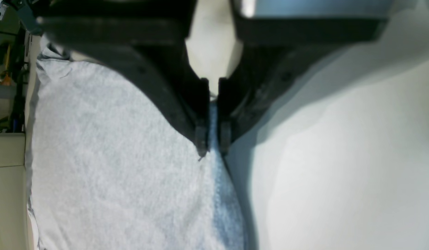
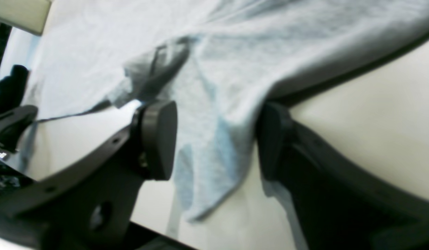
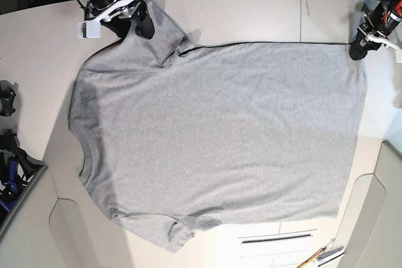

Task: Fold the T-shirt properly
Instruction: 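Grasp the shirt edge corners with both grippers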

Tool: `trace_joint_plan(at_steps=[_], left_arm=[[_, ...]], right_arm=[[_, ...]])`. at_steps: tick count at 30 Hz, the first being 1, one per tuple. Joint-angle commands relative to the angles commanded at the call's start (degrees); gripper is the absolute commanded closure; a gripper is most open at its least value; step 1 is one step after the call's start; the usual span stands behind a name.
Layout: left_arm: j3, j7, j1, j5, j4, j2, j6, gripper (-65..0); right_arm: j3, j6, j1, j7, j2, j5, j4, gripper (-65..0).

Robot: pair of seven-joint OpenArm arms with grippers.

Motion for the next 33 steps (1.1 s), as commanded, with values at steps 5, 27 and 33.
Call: trace_joint_plan(at_steps=[5,27,33], left_arm=[[0.0,0.0,0.0,-0.1,0.0,0.0,0.0,0.0],[-0.8,-0.5,0.0,-5.4,1.2,-0.9,0.0,0.0],[-3.1,-0.4,0.0,-5.4,6.4,-1.1,0.0,0.0]], right_arm=[[-0.1,0.00,1.3,0.0,-0.4,0.0,0.0,-34.5],[5.6,10.19,0.8,-2.8,-0.2,-3.9,5.4,0.0],[10.4,11.85,-0.3,-4.5,0.7,1.7,9.6,0.0]])
